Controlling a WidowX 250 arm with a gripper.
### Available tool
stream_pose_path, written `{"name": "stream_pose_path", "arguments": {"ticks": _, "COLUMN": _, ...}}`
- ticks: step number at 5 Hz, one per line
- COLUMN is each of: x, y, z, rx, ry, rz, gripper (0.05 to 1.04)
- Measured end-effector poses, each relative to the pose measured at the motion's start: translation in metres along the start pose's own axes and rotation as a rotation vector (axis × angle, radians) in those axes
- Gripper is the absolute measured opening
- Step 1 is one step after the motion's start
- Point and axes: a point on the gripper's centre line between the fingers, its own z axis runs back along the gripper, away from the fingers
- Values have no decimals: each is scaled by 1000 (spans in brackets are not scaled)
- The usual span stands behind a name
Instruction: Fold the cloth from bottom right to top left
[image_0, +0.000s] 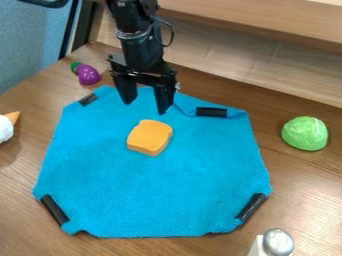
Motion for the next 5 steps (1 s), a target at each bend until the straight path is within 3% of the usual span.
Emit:
{"name": "stream_pose_path", "arguments": {"ticks": 1, "x": -4, "y": -1, "z": -10, "rx": -7, "ry": 33, "rz": 2, "gripper": 999}}
{"name": "stream_pose_path", "arguments": {"ticks": 3, "x": 7, "y": -71, "z": -18, "rx": -57, "ry": 42, "rz": -133, "gripper": 999}}
{"name": "stream_pose_path", "arguments": {"ticks": 5, "x": -4, "y": -130, "z": -26, "rx": -126, "ry": 63, "rz": -243, "gripper": 999}}
